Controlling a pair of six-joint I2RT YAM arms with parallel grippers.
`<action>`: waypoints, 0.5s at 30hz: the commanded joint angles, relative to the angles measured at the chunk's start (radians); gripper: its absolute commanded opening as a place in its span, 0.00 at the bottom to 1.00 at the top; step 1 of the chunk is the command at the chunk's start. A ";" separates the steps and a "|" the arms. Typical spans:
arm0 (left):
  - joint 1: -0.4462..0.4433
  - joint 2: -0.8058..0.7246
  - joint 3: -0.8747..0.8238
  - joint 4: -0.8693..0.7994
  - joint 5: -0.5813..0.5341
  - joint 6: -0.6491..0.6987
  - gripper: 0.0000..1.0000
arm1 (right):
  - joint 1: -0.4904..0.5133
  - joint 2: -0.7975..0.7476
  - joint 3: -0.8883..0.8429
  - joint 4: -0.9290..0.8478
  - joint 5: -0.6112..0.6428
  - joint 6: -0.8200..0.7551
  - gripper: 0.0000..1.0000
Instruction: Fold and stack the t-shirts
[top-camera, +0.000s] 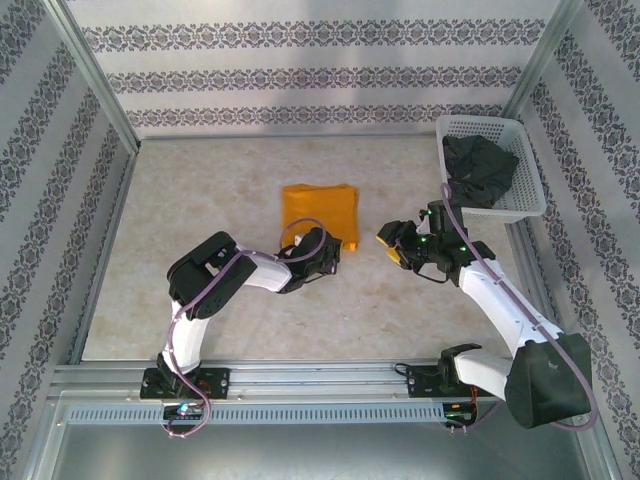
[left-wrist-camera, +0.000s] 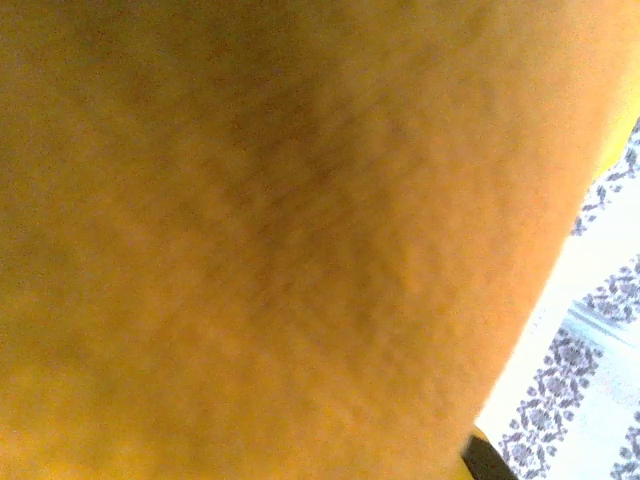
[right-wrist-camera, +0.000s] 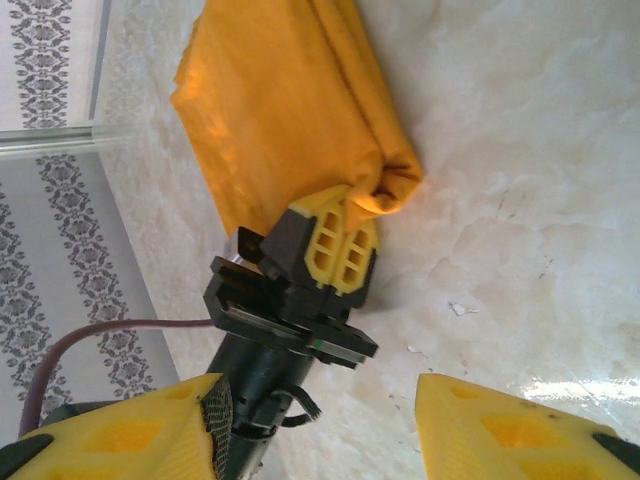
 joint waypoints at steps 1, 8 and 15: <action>0.143 -0.019 -0.022 0.011 -0.013 0.085 0.00 | -0.021 0.019 0.051 -0.043 -0.020 -0.032 0.52; 0.492 -0.045 -0.085 0.064 0.187 0.308 0.00 | -0.028 0.067 0.087 -0.036 -0.031 -0.044 0.51; 0.854 0.098 0.096 0.004 0.634 0.606 0.00 | -0.026 0.156 0.138 0.007 -0.056 -0.052 0.51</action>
